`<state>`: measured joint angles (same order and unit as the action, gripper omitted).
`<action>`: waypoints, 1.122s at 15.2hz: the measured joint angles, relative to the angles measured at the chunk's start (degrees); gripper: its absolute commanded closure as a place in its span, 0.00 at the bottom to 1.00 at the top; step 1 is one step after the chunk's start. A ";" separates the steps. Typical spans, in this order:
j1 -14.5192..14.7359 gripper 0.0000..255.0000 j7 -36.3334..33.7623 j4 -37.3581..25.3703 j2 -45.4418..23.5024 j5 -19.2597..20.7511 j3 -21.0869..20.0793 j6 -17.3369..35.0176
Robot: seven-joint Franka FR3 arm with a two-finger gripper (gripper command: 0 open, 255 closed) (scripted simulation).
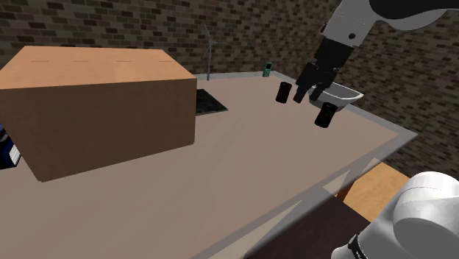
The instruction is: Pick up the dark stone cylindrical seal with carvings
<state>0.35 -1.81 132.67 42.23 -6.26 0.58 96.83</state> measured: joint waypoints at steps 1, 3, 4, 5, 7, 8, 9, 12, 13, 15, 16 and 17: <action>0.00 0.00 0.00 0.00 0.00 0.00 0.00 0.00; -0.39 0.00 1.24 -0.91 -1.87 0.70 1.00 0.64; -0.69 0.00 2.26 -1.63 -3.41 1.23 1.83 1.22; -1.01 0.00 3.35 -2.63 -4.98 1.77 2.74 1.55; -1.54 0.00 5.34 -4.13 -7.96 2.69 4.31 2.54; -1.74 0.00 6.19 -5.26 -9.64 3.04 4.98 2.89; -1.88 0.00 6.93 -6.44 -11.36 3.32 5.54 3.25; -2.55 0.00 10.03 -10.40 -17.18 4.15 7.91 4.46; -2.90 0.00 11.40 -11.94 -18.97 4.43 8.94 4.50; -3.24 0.00 13.39 -15.39 -23.27 4.51 10.40 4.96; -3.36 0.00 14.11 -16.59 -25.04 4.50 10.89 5.33; -3.53 0.00 15.04 -18.18 -27.06 4.43 11.51 5.55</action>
<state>-3.18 13.23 114.48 15.17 -1.83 12.10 102.38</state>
